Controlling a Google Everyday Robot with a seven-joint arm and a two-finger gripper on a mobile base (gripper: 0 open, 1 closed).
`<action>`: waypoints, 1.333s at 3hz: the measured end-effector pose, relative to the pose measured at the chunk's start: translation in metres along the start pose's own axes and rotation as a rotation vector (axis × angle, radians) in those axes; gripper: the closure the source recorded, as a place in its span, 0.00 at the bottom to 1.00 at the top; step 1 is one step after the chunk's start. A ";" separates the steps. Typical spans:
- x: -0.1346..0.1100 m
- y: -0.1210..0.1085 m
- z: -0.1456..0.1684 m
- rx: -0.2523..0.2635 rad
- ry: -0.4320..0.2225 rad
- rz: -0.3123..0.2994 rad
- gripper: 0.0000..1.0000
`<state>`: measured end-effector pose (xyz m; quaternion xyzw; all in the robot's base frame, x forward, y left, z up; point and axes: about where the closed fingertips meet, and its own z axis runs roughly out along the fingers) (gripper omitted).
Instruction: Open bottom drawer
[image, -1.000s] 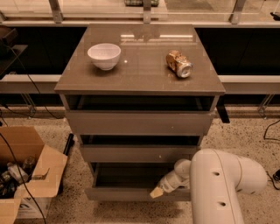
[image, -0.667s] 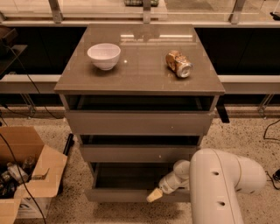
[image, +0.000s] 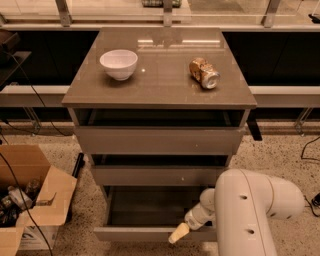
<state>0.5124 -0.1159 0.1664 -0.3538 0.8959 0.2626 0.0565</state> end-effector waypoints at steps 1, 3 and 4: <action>0.046 0.026 0.007 -0.070 0.000 0.114 0.00; 0.078 0.069 0.005 -0.134 -0.072 0.222 0.00; 0.075 0.067 0.006 -0.134 -0.072 0.222 0.00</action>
Offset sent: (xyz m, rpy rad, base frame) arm -0.1644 -0.0073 0.0106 0.2030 0.2401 -0.2845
